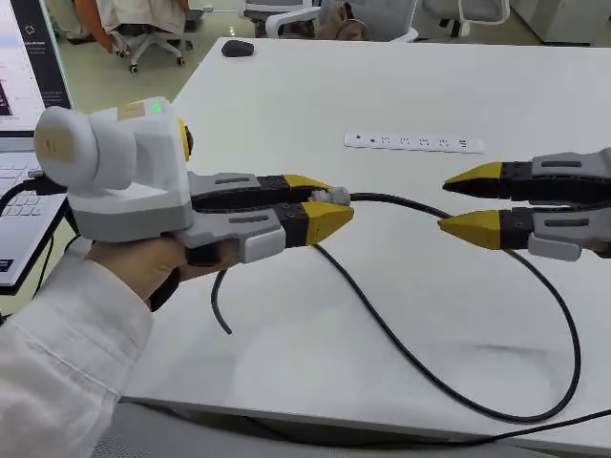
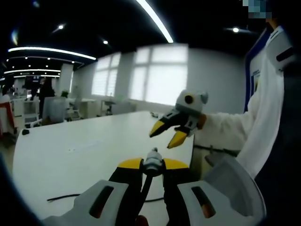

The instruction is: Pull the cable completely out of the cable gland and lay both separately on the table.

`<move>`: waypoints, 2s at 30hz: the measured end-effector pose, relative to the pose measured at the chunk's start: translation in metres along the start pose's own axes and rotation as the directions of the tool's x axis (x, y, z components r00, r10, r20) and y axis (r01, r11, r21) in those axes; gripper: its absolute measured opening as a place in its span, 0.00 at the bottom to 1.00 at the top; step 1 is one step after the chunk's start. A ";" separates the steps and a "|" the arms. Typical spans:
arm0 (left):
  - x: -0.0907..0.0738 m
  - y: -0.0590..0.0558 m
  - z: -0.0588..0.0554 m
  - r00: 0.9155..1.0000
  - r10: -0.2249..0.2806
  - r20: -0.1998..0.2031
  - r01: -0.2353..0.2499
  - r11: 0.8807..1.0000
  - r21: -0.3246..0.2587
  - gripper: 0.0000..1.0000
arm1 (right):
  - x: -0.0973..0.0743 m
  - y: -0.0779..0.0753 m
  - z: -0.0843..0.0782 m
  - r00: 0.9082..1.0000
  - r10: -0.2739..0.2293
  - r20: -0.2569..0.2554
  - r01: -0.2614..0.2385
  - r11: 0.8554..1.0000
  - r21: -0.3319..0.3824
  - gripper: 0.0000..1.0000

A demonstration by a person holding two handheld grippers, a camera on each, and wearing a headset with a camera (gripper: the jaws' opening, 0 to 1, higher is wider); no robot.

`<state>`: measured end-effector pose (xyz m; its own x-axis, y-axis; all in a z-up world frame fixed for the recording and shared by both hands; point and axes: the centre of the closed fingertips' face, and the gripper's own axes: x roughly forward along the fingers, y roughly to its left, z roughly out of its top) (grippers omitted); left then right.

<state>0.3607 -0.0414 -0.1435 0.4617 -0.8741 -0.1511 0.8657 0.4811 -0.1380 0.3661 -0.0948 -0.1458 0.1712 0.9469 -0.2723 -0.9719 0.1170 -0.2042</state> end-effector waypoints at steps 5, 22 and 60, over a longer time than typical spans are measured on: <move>0.005 -0.005 -0.003 1.000 -0.014 -0.010 0.014 1.000 0.005 0.17 | 0.018 0.013 0.015 0.998 0.058 -0.003 -0.058 0.995 -0.077 0.24; 0.009 -0.012 -0.006 0.999 -0.037 -0.031 0.038 0.999 0.028 0.17 | 0.034 0.024 0.008 0.990 0.137 0.011 -0.137 0.989 -0.057 0.06; -0.006 0.000 -0.006 0.999 -0.002 -0.041 0.003 0.999 0.039 0.17 | -0.009 0.002 -0.025 0.999 0.021 -0.029 -0.021 1.000 0.008 0.04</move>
<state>0.3569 -0.0353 -0.1489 0.4520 -0.8714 -0.1905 0.8740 0.4754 -0.1005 0.3664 -0.1106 -0.1674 0.1550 0.9400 -0.3040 -0.9765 0.0993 -0.1911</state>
